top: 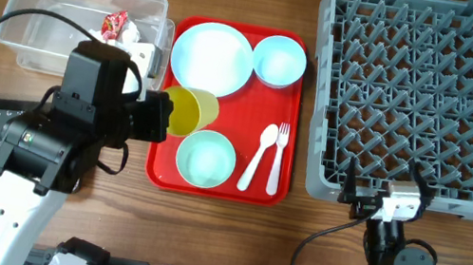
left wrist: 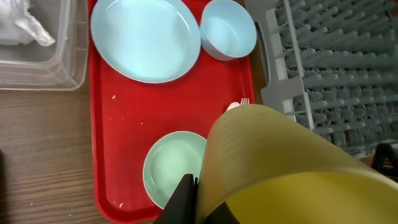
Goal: Sort waste into correct bins and load items into the dishwasher rack
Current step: 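Lift the yellow cup sideways while the right gripper reaches toward it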
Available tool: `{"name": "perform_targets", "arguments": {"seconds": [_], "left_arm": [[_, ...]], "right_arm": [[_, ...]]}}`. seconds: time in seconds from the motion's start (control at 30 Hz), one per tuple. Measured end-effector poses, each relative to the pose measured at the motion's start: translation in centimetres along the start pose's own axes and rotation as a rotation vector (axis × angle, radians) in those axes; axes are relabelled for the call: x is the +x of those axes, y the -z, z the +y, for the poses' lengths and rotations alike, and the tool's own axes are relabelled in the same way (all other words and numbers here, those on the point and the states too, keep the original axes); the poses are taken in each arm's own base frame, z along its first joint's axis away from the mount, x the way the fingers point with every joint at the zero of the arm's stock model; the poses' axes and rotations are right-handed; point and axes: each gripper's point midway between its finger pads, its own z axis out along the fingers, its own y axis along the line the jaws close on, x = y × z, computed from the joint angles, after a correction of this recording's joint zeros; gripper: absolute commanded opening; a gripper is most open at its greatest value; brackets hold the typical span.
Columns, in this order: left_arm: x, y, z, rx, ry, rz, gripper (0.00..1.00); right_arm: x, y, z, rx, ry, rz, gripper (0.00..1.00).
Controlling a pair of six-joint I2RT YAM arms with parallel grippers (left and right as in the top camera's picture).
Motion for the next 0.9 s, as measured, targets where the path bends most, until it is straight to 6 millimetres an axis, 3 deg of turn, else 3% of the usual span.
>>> {"name": "perform_targets", "arguments": {"seconds": [0.13,0.23,0.37,0.53,0.7,0.9], "left_arm": [[0.0,0.0,-0.3,0.015,-0.011,0.001,0.04],[-0.3,0.0,-0.6,0.03,-0.016,-0.01,0.04],[-1.2,0.1,-2.0,0.106,-0.032,-0.043,0.04],[-1.7,0.3,-3.8,0.202,-0.051,-0.049,0.04],[-1.5,-0.6,-4.1,0.228,-0.045,-0.014,0.04],[-2.5,-2.1,-5.7,0.326,-0.059,-0.003,0.04]], "right_arm": [[-1.4,0.1,1.9,-0.115,-0.037,-0.061,1.0],[-2.7,0.6,3.9,-0.247,-0.206,-0.098,1.0],[-1.7,1.2,6.2,-0.385,-0.734,0.055,1.0],[-1.5,1.4,6.7,-0.401,-1.231,0.182,1.0],[-5.9,2.2,6.7,-0.53,-1.268,0.046,0.93],[-5.6,2.5,8.5,-0.612,-1.182,0.127,0.9]]}}
